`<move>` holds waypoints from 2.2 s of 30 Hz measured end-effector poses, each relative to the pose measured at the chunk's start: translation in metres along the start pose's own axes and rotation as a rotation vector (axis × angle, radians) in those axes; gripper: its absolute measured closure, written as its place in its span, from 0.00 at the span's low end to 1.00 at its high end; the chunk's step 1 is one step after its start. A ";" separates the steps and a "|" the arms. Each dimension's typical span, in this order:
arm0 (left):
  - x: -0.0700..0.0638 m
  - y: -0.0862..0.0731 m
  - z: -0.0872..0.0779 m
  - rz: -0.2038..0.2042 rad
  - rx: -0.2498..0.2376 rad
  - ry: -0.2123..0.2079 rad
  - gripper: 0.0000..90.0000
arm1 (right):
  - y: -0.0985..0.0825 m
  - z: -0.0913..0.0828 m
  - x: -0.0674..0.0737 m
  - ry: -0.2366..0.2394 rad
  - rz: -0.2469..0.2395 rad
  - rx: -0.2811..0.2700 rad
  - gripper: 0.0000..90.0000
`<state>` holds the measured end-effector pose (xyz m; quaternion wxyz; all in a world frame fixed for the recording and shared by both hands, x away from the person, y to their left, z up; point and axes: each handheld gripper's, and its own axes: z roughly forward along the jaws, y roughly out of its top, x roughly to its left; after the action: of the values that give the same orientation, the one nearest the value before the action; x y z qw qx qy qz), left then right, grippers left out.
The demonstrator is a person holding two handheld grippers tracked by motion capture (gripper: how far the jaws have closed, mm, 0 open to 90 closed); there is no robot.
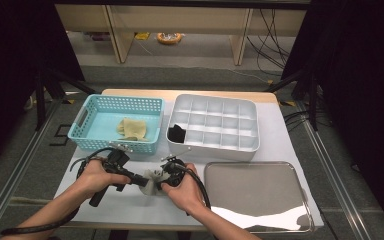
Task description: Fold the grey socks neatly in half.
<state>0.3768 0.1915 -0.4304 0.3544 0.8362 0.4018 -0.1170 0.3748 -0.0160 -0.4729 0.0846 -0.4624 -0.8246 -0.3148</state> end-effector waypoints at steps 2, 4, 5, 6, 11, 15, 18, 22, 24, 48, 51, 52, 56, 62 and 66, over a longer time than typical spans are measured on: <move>0.000 0.000 0.000 0.005 0.011 0.002 0.94 | -0.001 0.004 0.001 0.003 0.006 0.003 1.00; 0.000 0.001 0.000 0.008 0.016 0.007 0.94 | -0.002 0.006 0.002 0.011 0.014 0.006 1.00; 0.000 0.001 -0.001 0.007 0.015 0.007 0.94 | -0.002 0.007 0.002 0.013 0.014 0.006 1.00; 0.000 0.001 -0.001 0.005 0.013 0.006 0.94 | -0.002 0.008 0.002 0.015 0.007 0.004 1.00; 0.000 0.004 -0.001 0.002 0.006 0.008 0.94 | -0.001 0.012 0.006 0.025 0.018 0.006 1.00; 0.000 0.005 -0.002 0.008 0.008 0.006 0.94 | 0.000 0.015 0.009 0.044 0.024 0.008 1.00; 0.000 0.005 -0.001 0.004 0.013 0.007 0.93 | 0.000 0.017 0.009 0.085 0.028 0.010 1.00; 0.000 0.005 0.002 0.005 0.021 0.007 0.93 | 0.000 0.015 0.003 0.081 -0.018 -0.008 1.00; -0.001 0.006 0.004 0.010 0.029 0.011 0.93 | 0.000 0.006 0.003 0.079 0.027 -0.002 1.00; -0.013 0.021 0.020 0.027 0.046 0.022 0.90 | -0.015 -0.028 -0.033 0.000 0.075 -0.038 1.00; -0.012 0.022 0.022 0.037 0.053 0.019 0.90 | -0.014 -0.030 -0.032 -0.001 0.085 -0.042 1.00; -0.013 0.022 0.023 0.034 0.052 0.028 0.90 | -0.014 -0.030 -0.034 0.001 0.062 -0.050 1.00; -0.015 0.022 0.026 0.044 0.054 0.037 0.90 | -0.014 -0.031 -0.034 -0.001 0.067 -0.050 1.00; -0.018 0.023 0.030 0.053 0.040 0.036 0.90 | -0.014 -0.030 -0.035 -0.001 0.077 -0.043 1.00; -0.019 0.023 0.034 0.078 0.059 0.042 0.90 | -0.015 -0.033 -0.036 0.001 0.092 -0.047 1.00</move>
<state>0.3849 0.1478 -0.4343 0.3253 0.8637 0.3726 -0.0972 0.3782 -0.0668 -0.4689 0.0883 -0.5016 -0.7947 -0.3303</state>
